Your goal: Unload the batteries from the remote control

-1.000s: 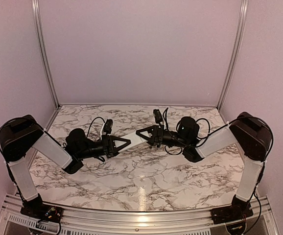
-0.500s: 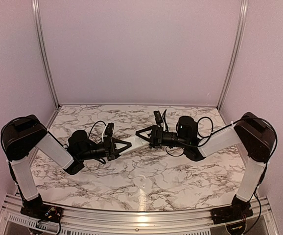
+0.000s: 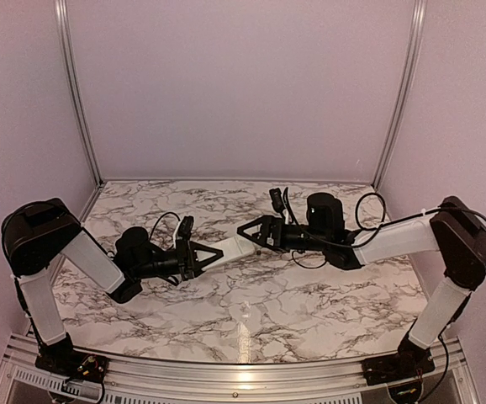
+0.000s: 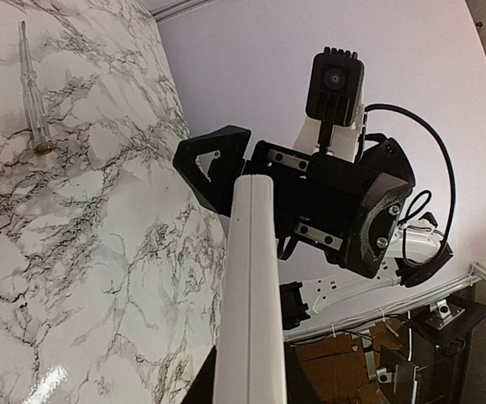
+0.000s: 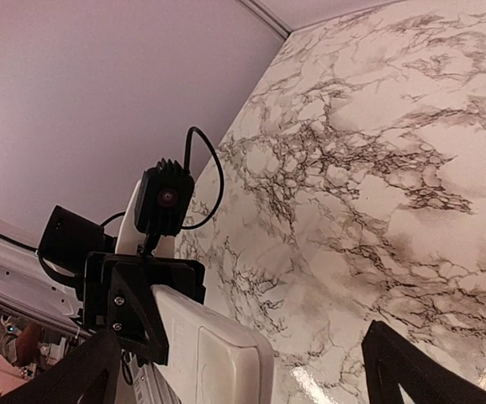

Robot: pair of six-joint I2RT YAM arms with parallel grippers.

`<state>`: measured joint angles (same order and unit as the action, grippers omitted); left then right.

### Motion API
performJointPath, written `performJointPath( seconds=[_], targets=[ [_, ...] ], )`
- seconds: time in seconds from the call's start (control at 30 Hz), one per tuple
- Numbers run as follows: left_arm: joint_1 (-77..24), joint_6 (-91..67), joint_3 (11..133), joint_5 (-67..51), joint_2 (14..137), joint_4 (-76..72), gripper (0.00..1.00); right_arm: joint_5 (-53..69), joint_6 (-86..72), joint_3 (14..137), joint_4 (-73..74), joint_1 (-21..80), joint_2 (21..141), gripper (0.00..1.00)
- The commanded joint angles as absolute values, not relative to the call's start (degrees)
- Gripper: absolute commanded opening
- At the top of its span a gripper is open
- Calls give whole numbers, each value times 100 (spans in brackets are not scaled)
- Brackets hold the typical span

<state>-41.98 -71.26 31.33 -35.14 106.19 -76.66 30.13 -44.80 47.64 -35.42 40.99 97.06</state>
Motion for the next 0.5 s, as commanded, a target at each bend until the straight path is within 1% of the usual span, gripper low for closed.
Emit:
performJointPath(
  seconds=[0.0, 0.3, 0.47],
  targets=[
    [-4127, -6953, 2975, -3590, 10614, -9880, 0, 2648, -4033, 5006, -2678, 4130, 9510, 98],
    [-4131, -6782, 2923, -3633, 10751, -9903, 0, 2044, -3701, 5068, -1780, 4137, 9052, 98],
    [-4131, -6719, 2757, -3527, 10737, -9901, 0, 1410, -3470, 5171, -980, 4163, 8662, 98]
  ],
)
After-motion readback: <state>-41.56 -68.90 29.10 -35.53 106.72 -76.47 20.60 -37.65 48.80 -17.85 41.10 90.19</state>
